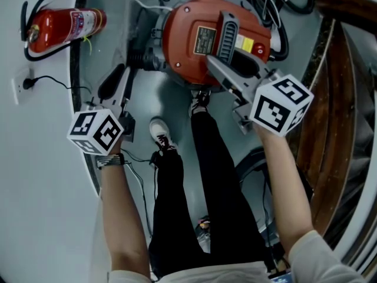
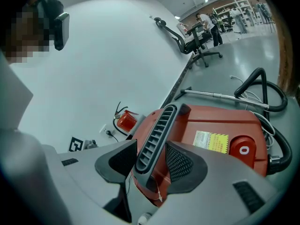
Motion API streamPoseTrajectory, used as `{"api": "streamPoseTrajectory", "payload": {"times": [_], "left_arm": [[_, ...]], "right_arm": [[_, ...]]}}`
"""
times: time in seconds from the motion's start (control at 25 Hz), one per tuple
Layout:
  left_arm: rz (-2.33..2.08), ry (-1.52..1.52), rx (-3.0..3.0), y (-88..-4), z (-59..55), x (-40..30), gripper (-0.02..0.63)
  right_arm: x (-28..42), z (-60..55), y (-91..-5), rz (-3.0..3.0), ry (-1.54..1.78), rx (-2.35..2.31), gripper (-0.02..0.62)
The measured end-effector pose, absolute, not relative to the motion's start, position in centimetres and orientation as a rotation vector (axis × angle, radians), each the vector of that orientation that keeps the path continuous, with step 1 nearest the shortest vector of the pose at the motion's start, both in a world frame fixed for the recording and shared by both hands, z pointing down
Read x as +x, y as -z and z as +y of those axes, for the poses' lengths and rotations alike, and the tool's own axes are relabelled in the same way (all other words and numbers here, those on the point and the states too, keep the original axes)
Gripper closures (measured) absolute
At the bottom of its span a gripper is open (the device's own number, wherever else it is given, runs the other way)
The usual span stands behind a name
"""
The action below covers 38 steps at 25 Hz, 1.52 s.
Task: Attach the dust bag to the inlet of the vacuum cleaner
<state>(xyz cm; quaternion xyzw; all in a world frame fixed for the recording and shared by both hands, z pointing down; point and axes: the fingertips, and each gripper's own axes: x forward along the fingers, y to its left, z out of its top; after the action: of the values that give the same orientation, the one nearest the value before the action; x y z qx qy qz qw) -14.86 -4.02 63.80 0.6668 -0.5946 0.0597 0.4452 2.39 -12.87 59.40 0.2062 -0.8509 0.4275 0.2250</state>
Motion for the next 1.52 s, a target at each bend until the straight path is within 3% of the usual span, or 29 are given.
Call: {"api": "streamPoseTrajectory", "payload": {"times": [0.44, 1.52], "left_arm": [[-1.418, -0.146, 1.611, -63.81, -3.95, -15.32, 0.558], [-1.202, -0.01, 1.564, -63.9, -3.6, -14.98, 0.558]], "right_arm": [[2.44, -12.84, -59.43, -2.355, -1.167, 0.589, 0.402], [2.54, -12.93, -59.42, -2.373, -1.115, 0.638, 0.393]]}}
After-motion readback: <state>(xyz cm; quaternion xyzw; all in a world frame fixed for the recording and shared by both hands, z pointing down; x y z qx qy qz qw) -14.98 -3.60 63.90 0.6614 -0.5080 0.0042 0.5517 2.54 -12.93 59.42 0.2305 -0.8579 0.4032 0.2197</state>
